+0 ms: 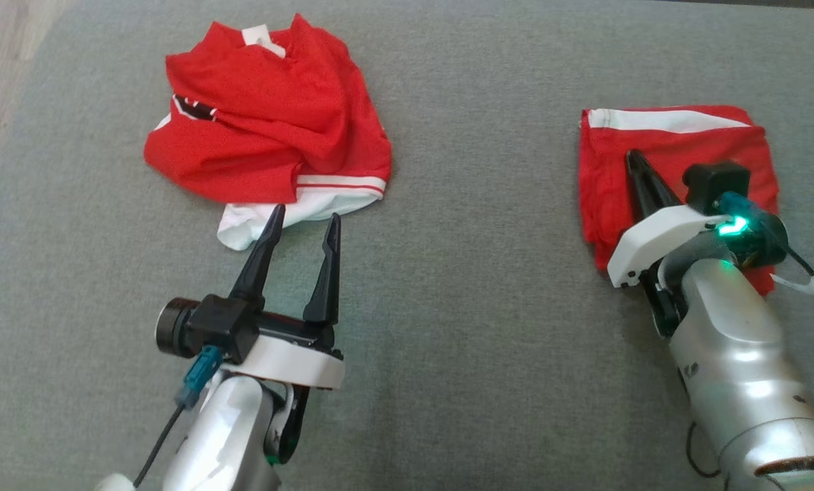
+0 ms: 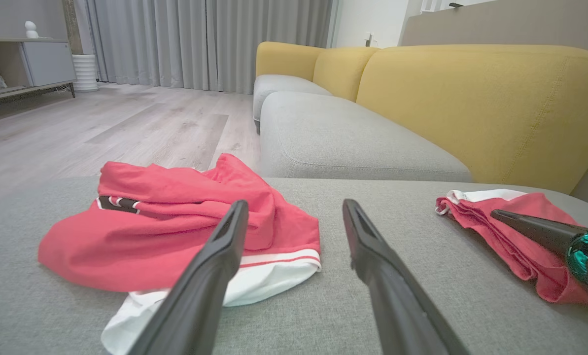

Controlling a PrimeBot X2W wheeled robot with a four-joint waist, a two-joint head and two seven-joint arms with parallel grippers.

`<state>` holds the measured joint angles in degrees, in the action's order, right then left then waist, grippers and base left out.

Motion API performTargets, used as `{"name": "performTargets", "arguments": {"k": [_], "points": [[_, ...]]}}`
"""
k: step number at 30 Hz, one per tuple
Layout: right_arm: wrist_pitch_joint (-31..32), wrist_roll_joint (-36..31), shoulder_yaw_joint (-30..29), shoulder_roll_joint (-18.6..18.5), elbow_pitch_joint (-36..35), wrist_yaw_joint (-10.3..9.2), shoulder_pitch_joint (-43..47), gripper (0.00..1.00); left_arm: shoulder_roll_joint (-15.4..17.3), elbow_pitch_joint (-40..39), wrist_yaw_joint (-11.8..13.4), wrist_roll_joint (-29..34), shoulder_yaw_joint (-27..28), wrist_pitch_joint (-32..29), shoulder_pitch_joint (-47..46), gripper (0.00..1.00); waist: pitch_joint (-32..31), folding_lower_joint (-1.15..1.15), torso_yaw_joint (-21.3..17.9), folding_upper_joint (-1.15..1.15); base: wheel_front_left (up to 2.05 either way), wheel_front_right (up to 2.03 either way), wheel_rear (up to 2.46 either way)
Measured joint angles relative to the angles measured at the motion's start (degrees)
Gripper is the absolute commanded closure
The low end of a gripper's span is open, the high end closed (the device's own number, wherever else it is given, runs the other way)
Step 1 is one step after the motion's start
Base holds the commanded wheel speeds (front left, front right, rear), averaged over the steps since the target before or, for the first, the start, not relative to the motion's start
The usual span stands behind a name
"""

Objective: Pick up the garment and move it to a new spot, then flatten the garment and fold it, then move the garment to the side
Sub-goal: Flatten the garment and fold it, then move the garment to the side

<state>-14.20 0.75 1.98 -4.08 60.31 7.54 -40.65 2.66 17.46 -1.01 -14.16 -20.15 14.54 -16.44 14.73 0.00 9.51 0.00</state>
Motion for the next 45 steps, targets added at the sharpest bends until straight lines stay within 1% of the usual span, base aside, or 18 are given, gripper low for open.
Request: {"name": "performTargets", "arguments": {"k": [2,3,8,14,19,20,21,22,26,31,41,45], "points": [[0.00,0.49,-0.05,0.01,-0.77,0.00,0.11,1.00,0.00,0.01,0.00,0.01,0.12,0.00,0.01,0.00,-0.39,0.00,-0.44,0.00,0.00,0.00,0.00],[0.00,1.12,-0.37,0.04,-2.26,0.00,0.32,1.00,0.00,0.01,0.00,0.01,0.21,0.00,0.01,0.00,-0.66,0.00,-0.69,0.00,0.00,0.00,0.00],[-0.03,2.98,-2.68,0.05,-12.78,0.00,2.47,1.00,0.00,0.00,0.00,0.03,1.07,0.00,0.18,0.00,-2.49,0.00,-2.25,0.00,0.00,0.00,0.00],[-0.18,3.69,-6.44,-0.04,-24.03,0.00,12.55,1.00,-0.01,0.00,0.00,0.11,1.81,0.00,1.20,0.00,-5.14,-0.01,-4.69,0.00,0.00,0.00,0.00],[-0.18,3.72,-8.87,0.14,-30.75,0.00,21.09,1.00,0.00,0.12,0.01,0.10,2.05,0.00,2.96,0.00,-7.41,-0.01,-6.54,0.00,0.00,0.00,0.00],[-0.18,3.92,-9.34,0.38,-31.95,0.00,22.67,0.95,0.00,0.14,0.02,0.10,2.08,0.00,3.33,0.00,-7.81,-0.01,-6.89,0.00,0.00,0.00,0.00],[-0.18,4.14,-9.68,0.56,-33.18,0.00,24.19,0.40,0.00,0.16,0.03,0.10,2.08,0.00,3.71,0.00,-8.16,-0.01,-7.23,0.00,0.00,0.00,0.00],[-0.18,4.23,-10.06,0.70,-34.45,0.00,25.67,0.00,0.00,0.18,0.04,0.10,2.08,0.00,4.06,0.00,-8.49,-0.01,-7.54,0.00,0.00,0.00,0.00],[-0.18,6.47,-10.55,0.98,-37.71,0.00,30.78,0.00,0.00,0.37,0.05,0.10,2.05,0.00,5.37,0.00,-9.50,-0.01,-8.60,0.00,0.00,0.00,0.00],[-0.18,8.43,-9.78,1.41,-38.72,0.00,34.01,0.00,0.01,0.91,0.07,0.10,2.02,0.00,6.50,0.00,-9.79,-0.01,-9.17,0.00,0.00,0.00,0.00],[-0.15,7.36,-9.50,1.43,-39.99,0.00,33.72,0.00,0.01,0.77,0.07,0.10,1.64,0.00,6.43,0.00,-8.64,-0.01,-8.41,0.00,0.00,0.00,0.00],[1.20,6.13,-10.21,1.43,-39.76,0.00,30.38,0.00,0.01,0.68,0.00,0.36,1.32,0.00,5.97,0.00,-6.70,0.00,-7.85,0.00,0.00,0.00,0.00]]}}
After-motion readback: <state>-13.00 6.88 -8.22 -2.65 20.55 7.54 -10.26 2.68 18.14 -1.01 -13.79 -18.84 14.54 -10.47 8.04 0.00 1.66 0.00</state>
